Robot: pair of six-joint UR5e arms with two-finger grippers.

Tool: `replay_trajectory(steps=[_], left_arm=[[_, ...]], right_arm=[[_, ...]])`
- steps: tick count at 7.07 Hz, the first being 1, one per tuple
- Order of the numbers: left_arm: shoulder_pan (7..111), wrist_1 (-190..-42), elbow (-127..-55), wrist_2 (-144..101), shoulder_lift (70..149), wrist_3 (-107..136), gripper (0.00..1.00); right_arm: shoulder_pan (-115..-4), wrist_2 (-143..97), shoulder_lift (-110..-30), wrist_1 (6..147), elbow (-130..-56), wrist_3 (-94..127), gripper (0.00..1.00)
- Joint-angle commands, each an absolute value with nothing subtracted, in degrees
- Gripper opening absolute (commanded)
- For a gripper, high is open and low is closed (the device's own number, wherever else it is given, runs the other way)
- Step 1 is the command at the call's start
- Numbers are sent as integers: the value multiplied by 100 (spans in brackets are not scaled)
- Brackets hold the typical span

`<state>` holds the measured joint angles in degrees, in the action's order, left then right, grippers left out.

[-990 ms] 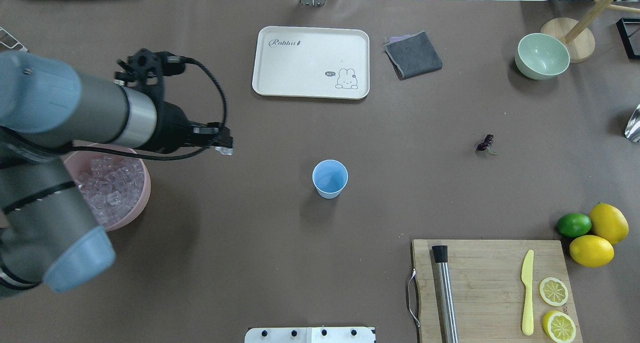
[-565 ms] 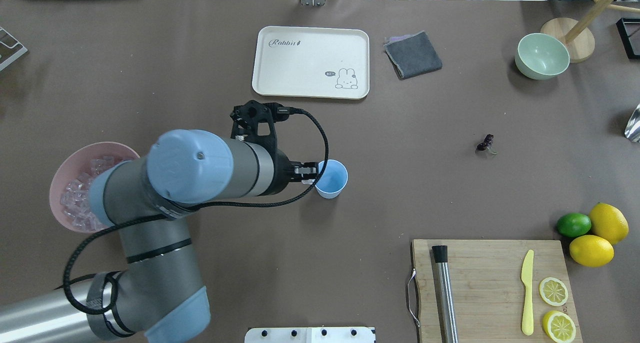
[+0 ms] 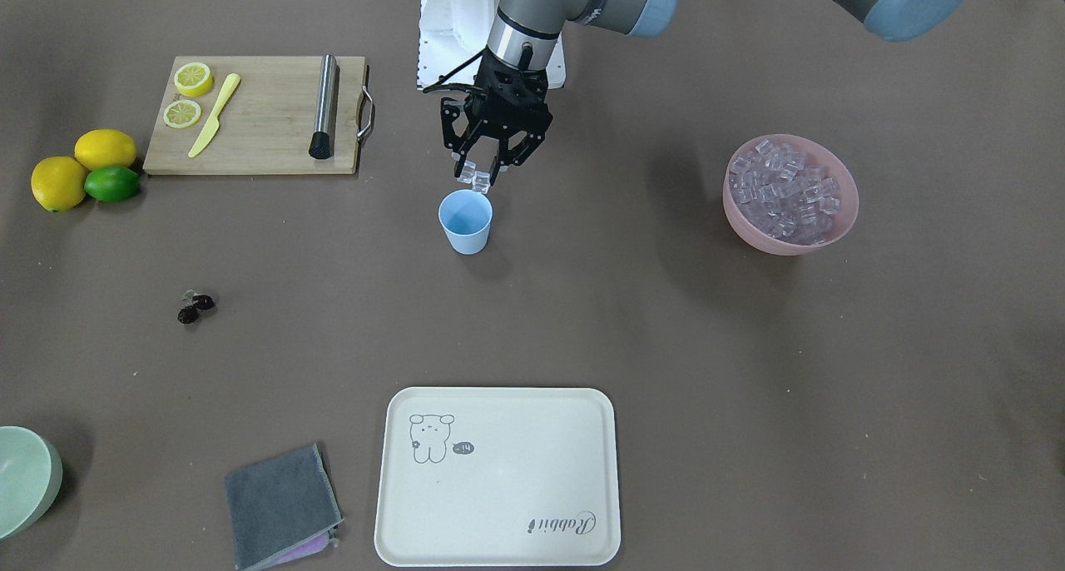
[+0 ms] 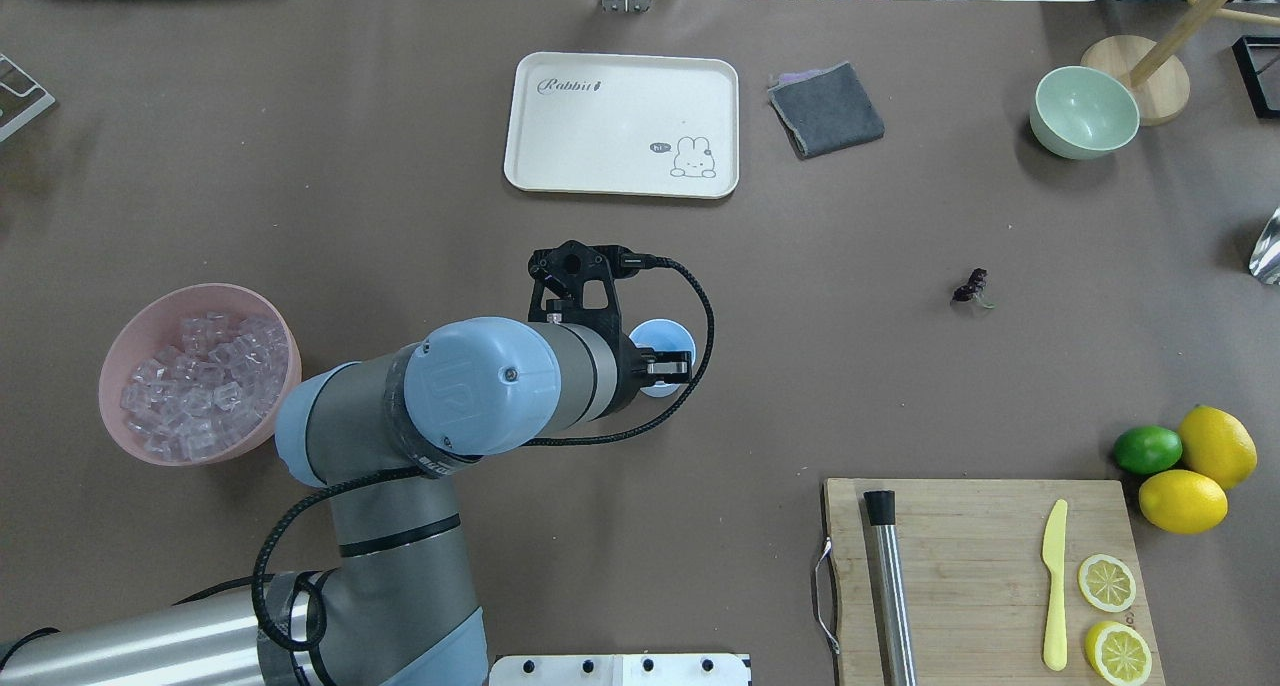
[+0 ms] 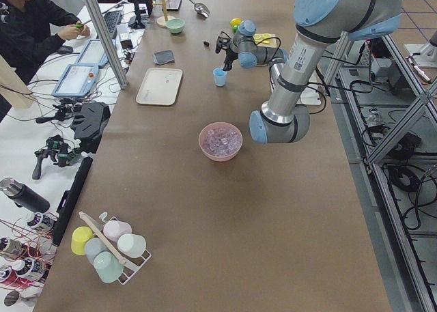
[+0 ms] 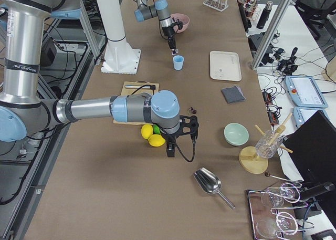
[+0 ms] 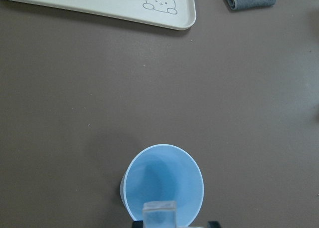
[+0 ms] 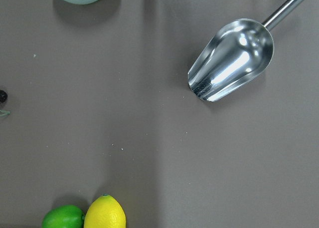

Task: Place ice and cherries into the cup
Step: 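Open the left gripper to drop the ice cube into the blue cup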

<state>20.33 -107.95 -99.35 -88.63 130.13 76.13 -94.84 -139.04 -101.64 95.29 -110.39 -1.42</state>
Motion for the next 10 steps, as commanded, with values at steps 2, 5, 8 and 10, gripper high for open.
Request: replay_trajectory(steps=[2, 5, 8, 10], left_arm=[[2030, -11294, -9413, -8851, 13113, 7620, 0], [2039, -11285, -9474, -8851, 13122, 7629, 95], [2100, -11059, -10077, -8789, 13043, 7629, 97], [2851, -9543, -11078, -9678, 12947, 7411, 97]], right_arm=[[-9483, -13992, -10151, 9536, -11039, -141, 100], [-9483, -13992, -10125, 9536, -11048, -141, 100], [-9483, -13992, -10116, 9536, -11101, -141, 100], [-9483, -14001, -10134, 9536, -11101, -141, 100]])
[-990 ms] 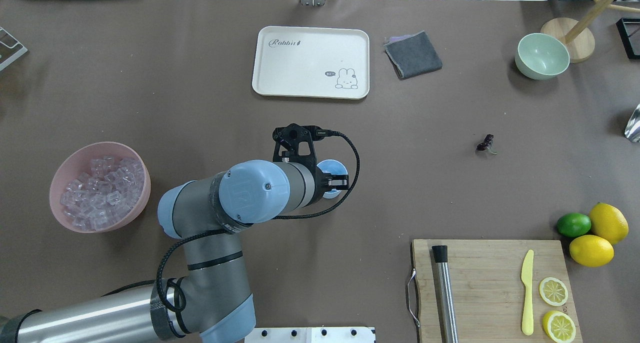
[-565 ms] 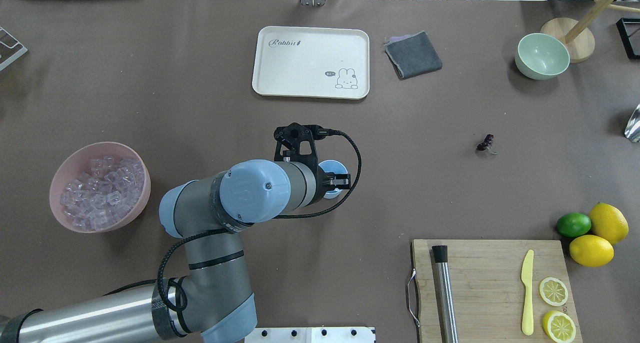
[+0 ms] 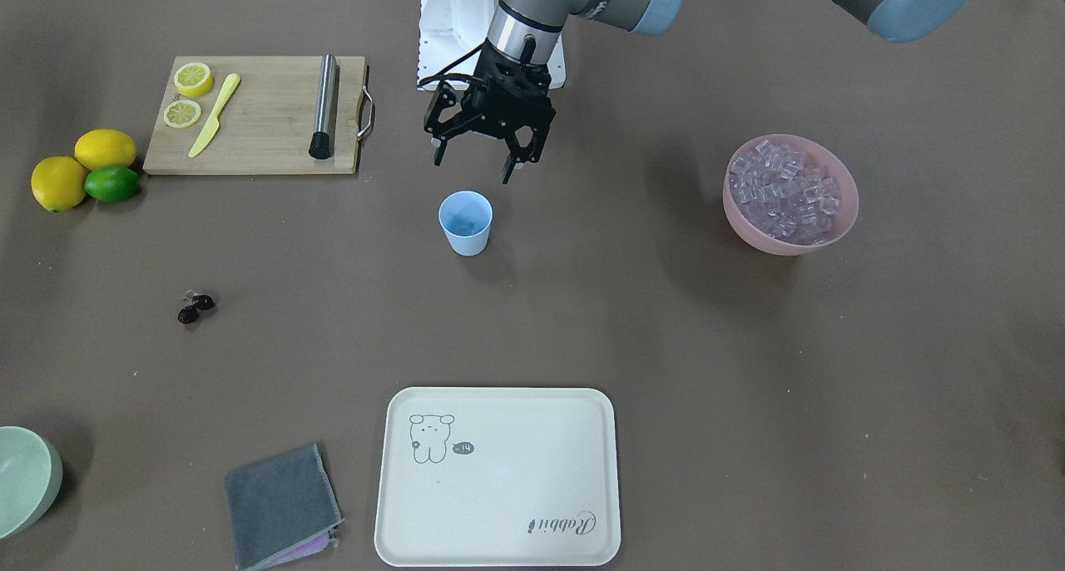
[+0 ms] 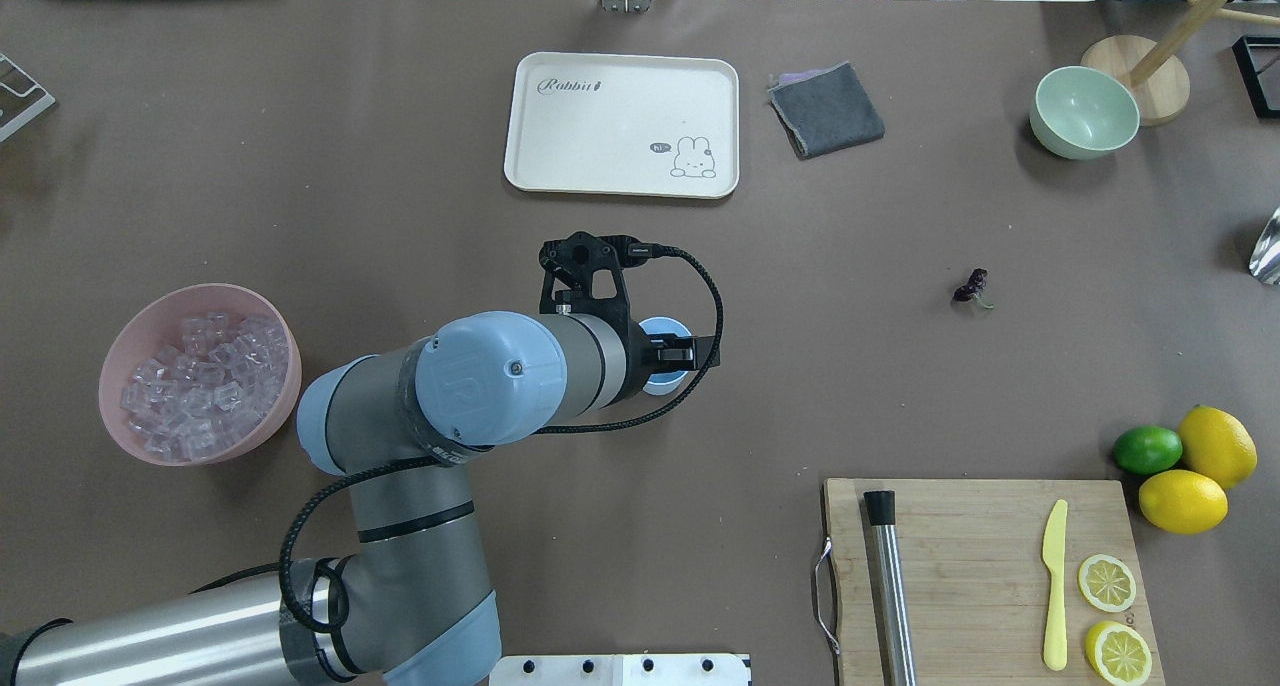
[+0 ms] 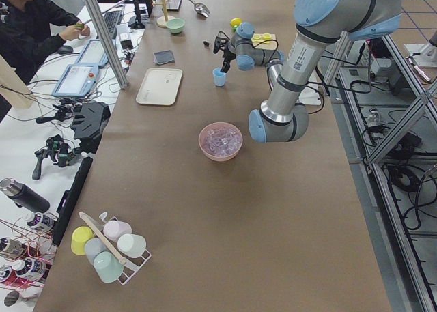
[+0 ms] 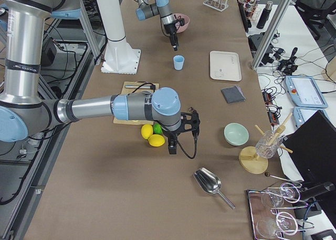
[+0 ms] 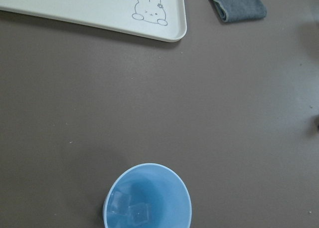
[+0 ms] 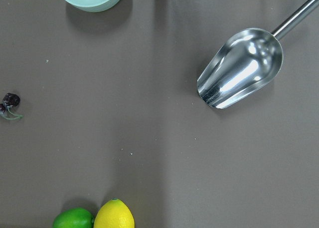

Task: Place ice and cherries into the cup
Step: 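Move the left gripper back over the pink bowl of ice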

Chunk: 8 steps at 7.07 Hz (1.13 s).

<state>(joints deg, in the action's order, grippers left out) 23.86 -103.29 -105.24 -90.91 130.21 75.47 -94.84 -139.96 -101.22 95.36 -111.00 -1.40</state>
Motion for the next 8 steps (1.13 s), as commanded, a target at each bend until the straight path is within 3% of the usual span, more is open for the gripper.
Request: replay_trajectory(steps=[1, 5, 8], left_arm=[[3457, -9240, -11518, -10382, 12537, 6791, 97], [4271, -9394, -12610, -11443, 10245, 6029, 97], [4271, -11262, -12604, -11487, 8521, 6038, 97]], right_arm=[[-9483, -14018, -10134, 9536, -11074, -123, 100], [-9475, -14010, -10116, 9536, -11065, -105, 100], [-9475, -14010, -10116, 9536, -11048, 35, 100]])
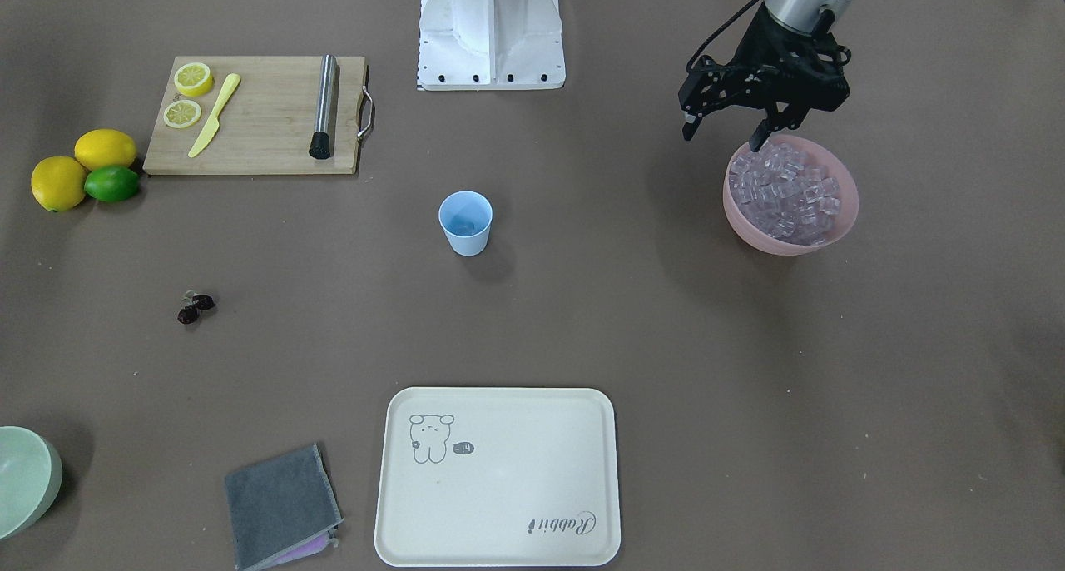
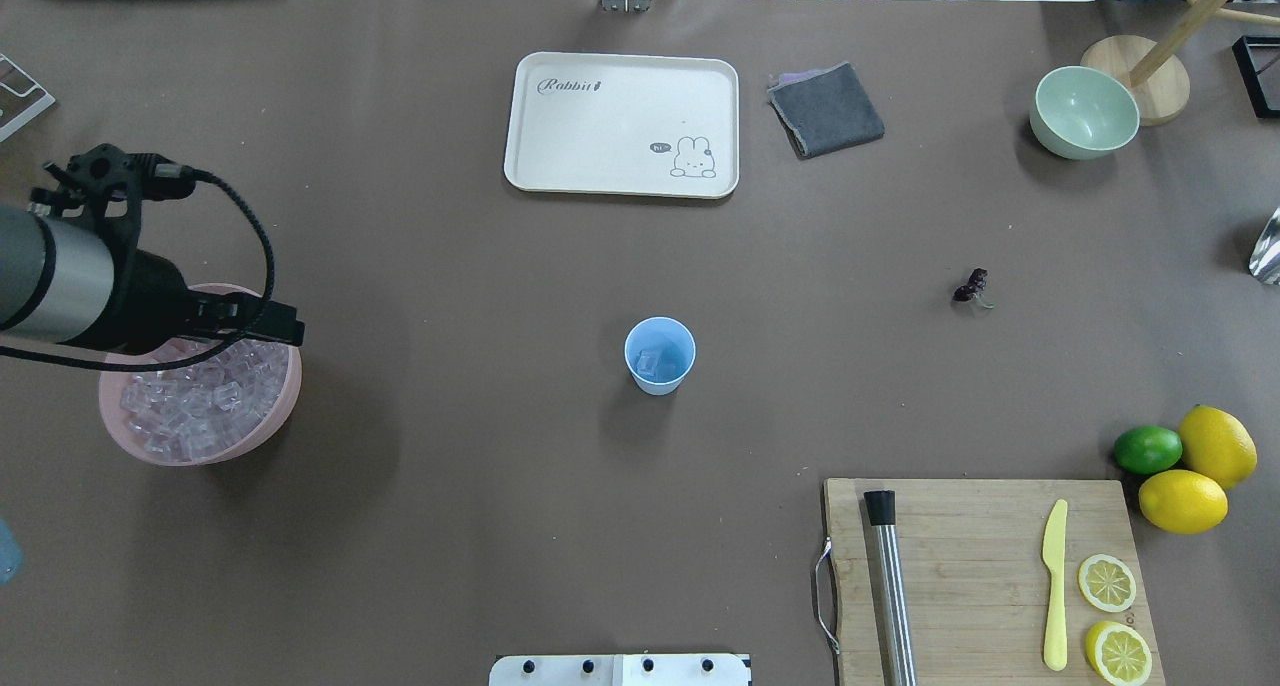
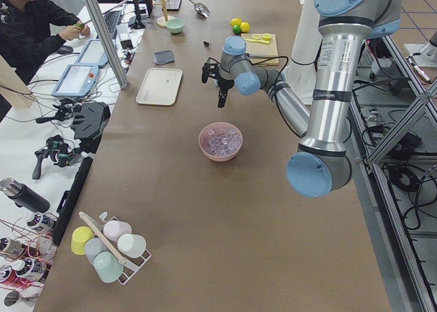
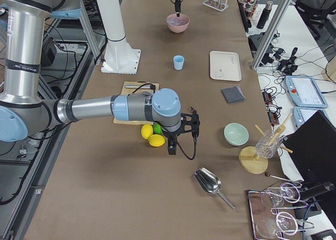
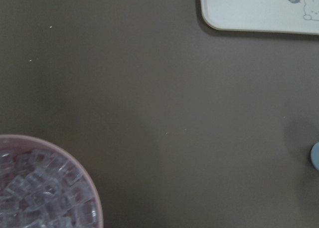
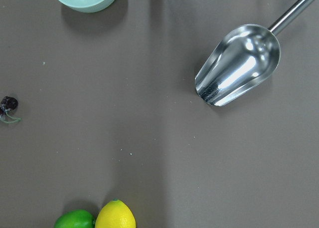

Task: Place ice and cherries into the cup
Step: 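Lower the left gripper into the ice cubes for another cube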

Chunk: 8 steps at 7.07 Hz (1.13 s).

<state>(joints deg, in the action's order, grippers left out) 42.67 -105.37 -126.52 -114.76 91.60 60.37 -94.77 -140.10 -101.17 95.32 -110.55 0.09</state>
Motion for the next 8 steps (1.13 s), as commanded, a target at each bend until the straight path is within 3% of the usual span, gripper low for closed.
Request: replay_trajectory(steps=[1, 4, 8], left_arm=[[4245, -11442, -12577, -11487, 8238, 6038, 97], [4105, -11505, -12288, -11487, 8218, 6021, 95], [3974, -12103, -11742, -11487, 8218, 5959, 84]], right_arm=[[-9475, -14010, -10125, 9536, -11048, 35, 100], [-9475, -14010, -10134, 9527, -11057, 35, 100], [-9475, -13992, -10125, 9527, -11074, 35, 100]])
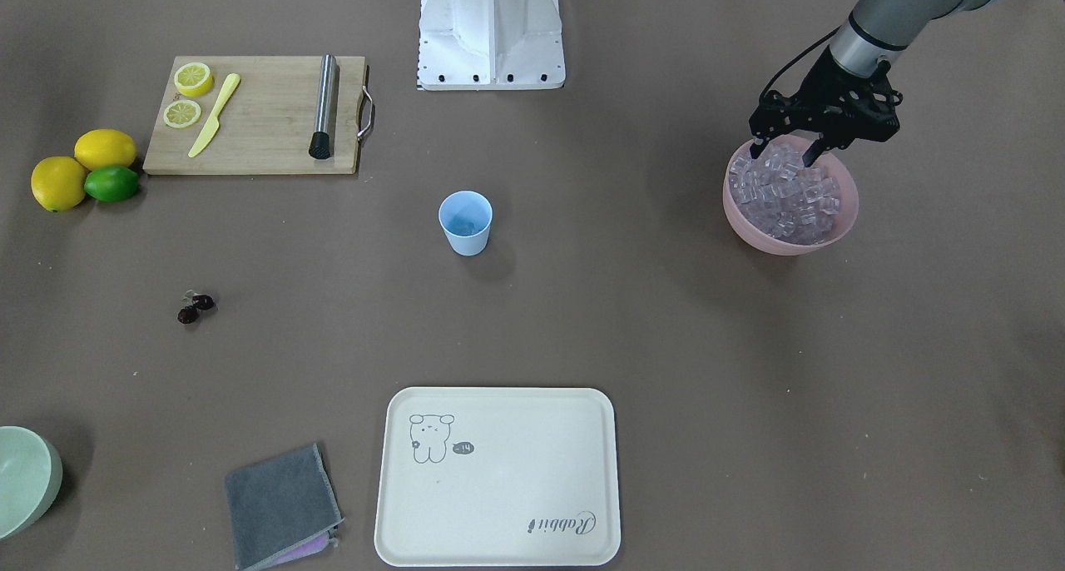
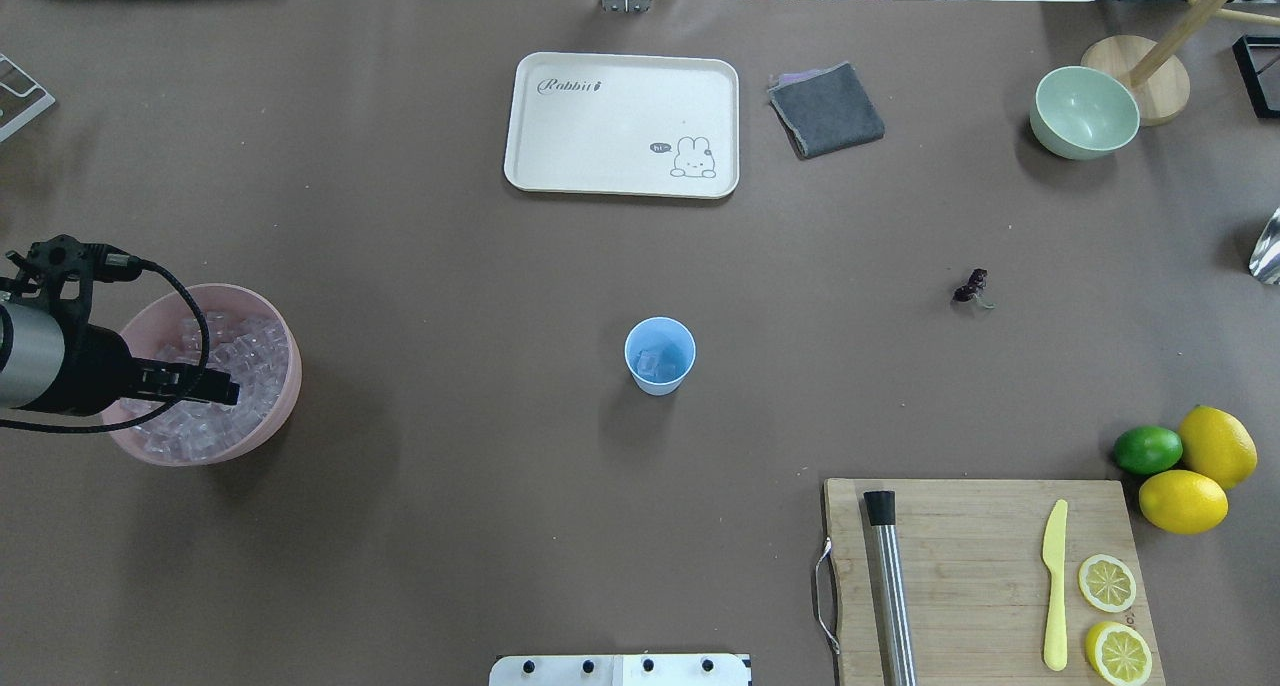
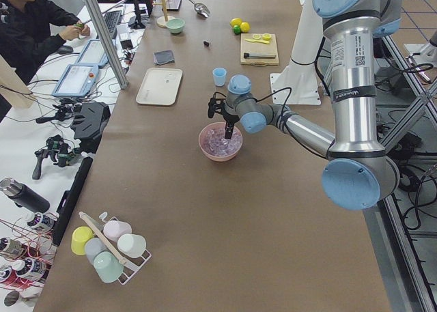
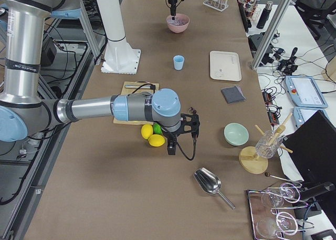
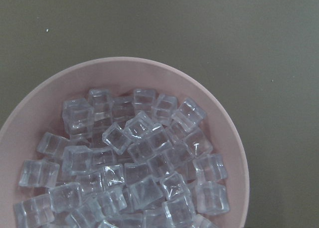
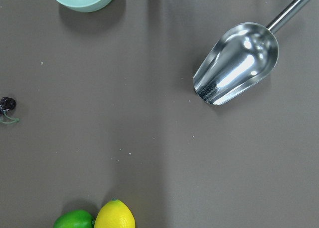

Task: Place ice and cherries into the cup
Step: 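Lower the left gripper into the ice cubes for another cube, then close the left gripper on an ice cube in the pink bowl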

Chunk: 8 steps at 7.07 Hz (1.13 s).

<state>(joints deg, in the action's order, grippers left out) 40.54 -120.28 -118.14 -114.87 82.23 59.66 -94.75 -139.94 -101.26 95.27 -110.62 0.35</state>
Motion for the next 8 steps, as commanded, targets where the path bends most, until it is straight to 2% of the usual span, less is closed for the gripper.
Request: replay_trajectory(steps=[1, 2, 4, 8], left_arm=[[3912, -12103, -11751, -11479, 8209, 5959, 82], [3798, -12103, -11751, -11479, 8200, 5959, 81], [3744, -12103, -11777, -11479, 8191, 5950, 67], [3753, -12111, -11874, -11487, 8052, 5854, 63]], right_arm=[[-9475, -13992, -10125, 9519, -11074, 35, 100], [-9475, -13992, -10125, 9527, -11083, 35, 100], [-9475, -14001, -10125, 9527, -11083, 35, 100], [-9475, -14010, -10125, 9527, -11092, 44, 100]])
